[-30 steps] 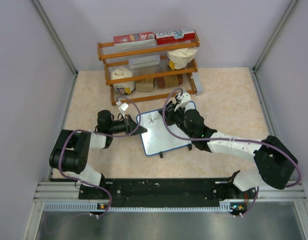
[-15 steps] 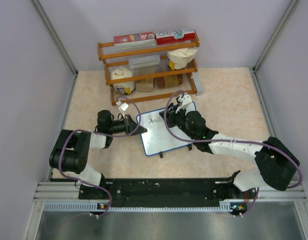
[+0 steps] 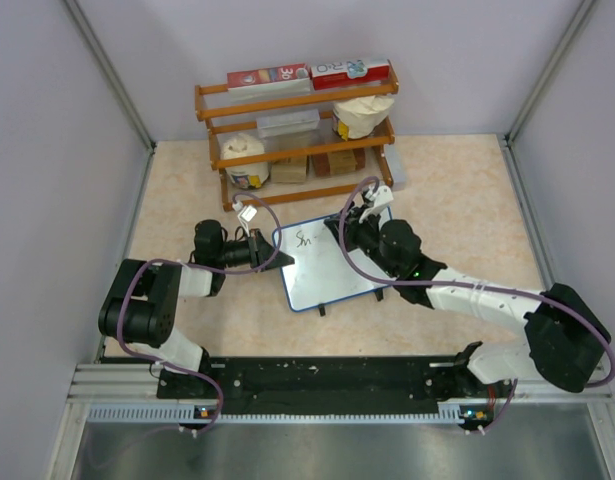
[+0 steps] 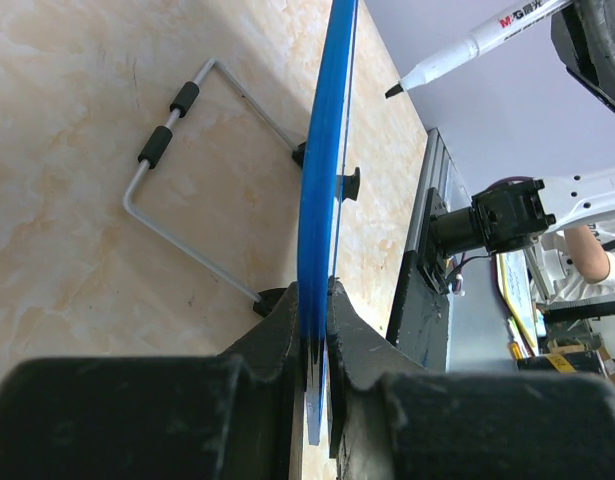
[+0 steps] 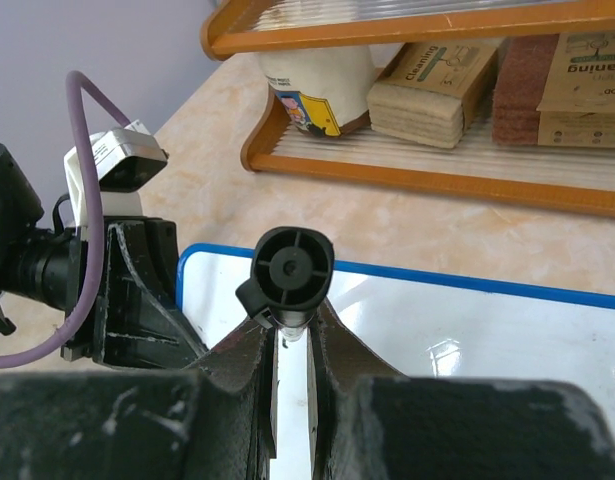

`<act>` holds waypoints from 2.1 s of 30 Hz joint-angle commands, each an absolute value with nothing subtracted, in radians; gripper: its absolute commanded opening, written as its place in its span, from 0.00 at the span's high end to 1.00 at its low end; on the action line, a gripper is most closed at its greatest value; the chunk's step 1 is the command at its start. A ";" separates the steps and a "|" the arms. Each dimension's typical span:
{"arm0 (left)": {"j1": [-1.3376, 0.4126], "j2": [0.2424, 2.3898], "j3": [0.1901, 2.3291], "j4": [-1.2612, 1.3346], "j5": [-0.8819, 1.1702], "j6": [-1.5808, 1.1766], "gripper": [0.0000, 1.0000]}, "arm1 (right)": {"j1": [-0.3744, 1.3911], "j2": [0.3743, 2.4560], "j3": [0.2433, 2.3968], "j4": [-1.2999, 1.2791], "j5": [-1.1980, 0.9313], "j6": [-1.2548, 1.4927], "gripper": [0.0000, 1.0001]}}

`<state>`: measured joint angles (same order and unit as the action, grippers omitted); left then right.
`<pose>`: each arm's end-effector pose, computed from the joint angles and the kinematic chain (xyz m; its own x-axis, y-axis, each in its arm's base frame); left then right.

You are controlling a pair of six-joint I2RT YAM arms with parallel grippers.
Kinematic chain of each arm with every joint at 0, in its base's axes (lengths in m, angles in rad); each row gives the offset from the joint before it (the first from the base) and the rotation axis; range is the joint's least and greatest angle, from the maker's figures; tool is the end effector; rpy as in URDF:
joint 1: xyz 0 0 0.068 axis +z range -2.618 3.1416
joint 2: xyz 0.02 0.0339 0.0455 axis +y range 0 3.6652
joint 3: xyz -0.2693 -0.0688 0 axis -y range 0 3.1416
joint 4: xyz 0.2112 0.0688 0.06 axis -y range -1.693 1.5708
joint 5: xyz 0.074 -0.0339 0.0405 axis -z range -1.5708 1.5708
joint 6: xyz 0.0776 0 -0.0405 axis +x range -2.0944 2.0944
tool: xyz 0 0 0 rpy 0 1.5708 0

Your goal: Write a sentence on the whiteboard

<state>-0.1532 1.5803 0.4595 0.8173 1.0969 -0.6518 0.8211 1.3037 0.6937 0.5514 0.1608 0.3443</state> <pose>0.2591 -0.1099 0.1860 -0.7861 -0.1587 -0.5973 0.5433 0.2832 -0.7903 0.2181 0.2160 0.2926 -0.2447 0.2262 -0.9429 -0.5641 0.7577 0.3281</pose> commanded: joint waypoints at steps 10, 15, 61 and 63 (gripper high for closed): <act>-0.153 1.601 0.476 0.825 1.061 -0.617 1.00 | 0.798 1.336 0.788 0.558 0.155 0.344 1.00; -0.153 1.600 0.477 0.827 1.062 -0.618 1.00 | 0.799 1.354 0.804 0.555 0.153 0.351 1.00; -0.153 1.601 0.477 0.827 1.062 -0.617 1.00 | 0.796 1.347 0.693 0.561 0.124 0.380 1.00; -0.153 1.600 0.477 0.827 1.060 -0.617 1.00 | 0.796 1.336 0.706 0.560 0.118 0.387 1.00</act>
<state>-0.1532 1.5826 0.4603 0.8158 1.0992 -0.6521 0.8066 1.3701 0.6983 0.5671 0.1070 0.3885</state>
